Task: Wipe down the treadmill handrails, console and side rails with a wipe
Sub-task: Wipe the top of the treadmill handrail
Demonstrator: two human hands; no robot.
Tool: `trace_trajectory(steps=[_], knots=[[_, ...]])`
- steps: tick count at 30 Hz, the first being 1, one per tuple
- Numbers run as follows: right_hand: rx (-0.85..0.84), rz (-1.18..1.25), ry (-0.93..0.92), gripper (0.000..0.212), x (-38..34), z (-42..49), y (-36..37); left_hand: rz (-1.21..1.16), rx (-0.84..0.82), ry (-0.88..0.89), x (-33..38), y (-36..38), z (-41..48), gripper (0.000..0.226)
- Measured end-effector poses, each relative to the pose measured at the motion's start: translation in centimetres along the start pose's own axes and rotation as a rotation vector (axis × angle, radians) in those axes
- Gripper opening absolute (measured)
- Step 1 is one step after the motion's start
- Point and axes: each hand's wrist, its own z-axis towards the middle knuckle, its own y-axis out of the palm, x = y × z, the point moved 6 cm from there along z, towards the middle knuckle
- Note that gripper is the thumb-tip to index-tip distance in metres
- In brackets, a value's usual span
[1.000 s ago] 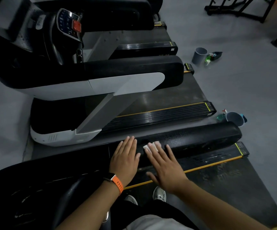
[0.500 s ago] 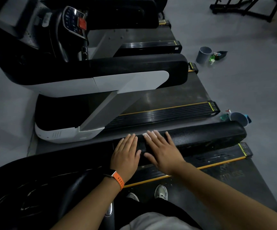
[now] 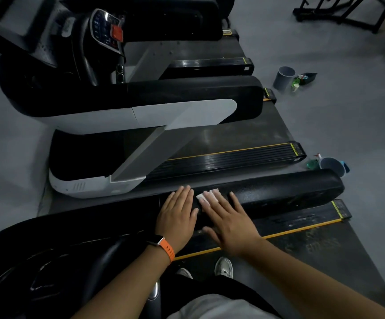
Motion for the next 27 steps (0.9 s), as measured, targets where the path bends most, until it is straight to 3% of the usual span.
trace_trajectory(steps=[3, 7, 11, 14, 18, 22, 25, 27], knots=[[0.013, 0.025, 0.154, 0.08, 0.6, -1.0, 0.3, -0.008, 0.0, -0.008, 0.0, 0.1, 0.0, 0.058], [-0.001, -0.043, 0.029, 0.082, -0.5, -1.6, 1.0, -0.004, -0.011, -0.002, -0.2, 0.2, 0.0, 0.058], [0.0, 0.014, 0.159, 0.084, -0.4, -1.2, 0.7, -0.003, -0.021, -0.003, -0.5, 0.0, -0.2, 0.058], [-0.025, -0.042, -0.011, 0.084, -1.9, -0.6, 0.9, 0.013, -0.023, -0.026, -1.3, -0.2, -0.6, 0.059], [-0.031, 0.028, 0.142, 0.083, -0.8, 0.0, 0.2, 0.021, -0.015, -0.018, -2.1, -0.5, -1.0, 0.058], [-0.065, -0.029, -0.048, 0.081, -1.5, 1.0, 0.3, 0.032, -0.018, -0.008, -2.1, -0.5, -1.0, 0.058], [-0.065, 0.002, 0.116, 0.077, 0.0, 2.0, -0.4, 0.029, -0.007, -0.015, -2.3, -0.7, -1.1, 0.059], [-0.073, 0.015, 0.095, 0.082, -1.0, 2.6, -0.4, 0.033, 0.004, -0.011, -2.4, -0.8, -1.2, 0.058]])
